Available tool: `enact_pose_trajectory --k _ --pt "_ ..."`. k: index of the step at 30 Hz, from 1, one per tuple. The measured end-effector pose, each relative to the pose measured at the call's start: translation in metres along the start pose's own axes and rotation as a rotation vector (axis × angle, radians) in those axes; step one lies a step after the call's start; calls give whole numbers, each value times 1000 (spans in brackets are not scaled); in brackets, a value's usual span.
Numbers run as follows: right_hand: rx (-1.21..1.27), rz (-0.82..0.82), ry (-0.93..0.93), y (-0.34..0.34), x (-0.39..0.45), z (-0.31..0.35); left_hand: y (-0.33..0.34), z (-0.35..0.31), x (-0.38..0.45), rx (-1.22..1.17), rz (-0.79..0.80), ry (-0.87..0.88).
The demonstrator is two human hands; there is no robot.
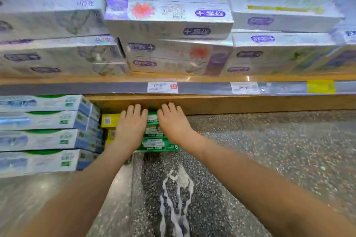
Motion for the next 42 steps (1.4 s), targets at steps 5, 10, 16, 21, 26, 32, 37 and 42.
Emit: enact_pose_trajectory --k 5,10,16,21,26,32,37,42 --pt "164 17 50 -9 -18 -21 -10 -10 4 -110 19 -4" --pt "309 141 -3 -11 -72 -36 -24 -30 -22 -122 88 126" --pt "296 231 -156 15 -95 -13 23 -50 -64 -211 347 145" --pt "99 195 -169 39 -82 9 42 -44 -64 -97 322 135" --pt "40 227 -151 53 -76 14 55 -38 -65 -140 313 139" --pt "20 136 -134 53 -65 16 55 -31 -61 -77 252 180" --pt "-91 98 -127 56 -62 23 64 -24 -54 -69 101 171" --pt "-28 72 -167 56 -66 25 64 -29 -51 -49 122 190"
Point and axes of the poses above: each hand's wrist, its own x-axis towards the middle knuckle, its own y-axis out of the palm, z = x × y, the point moved 6 cm from there along x, towards the middle knuckle, and after that the axes turned 10 degrees about y, right-handed, at the moved point
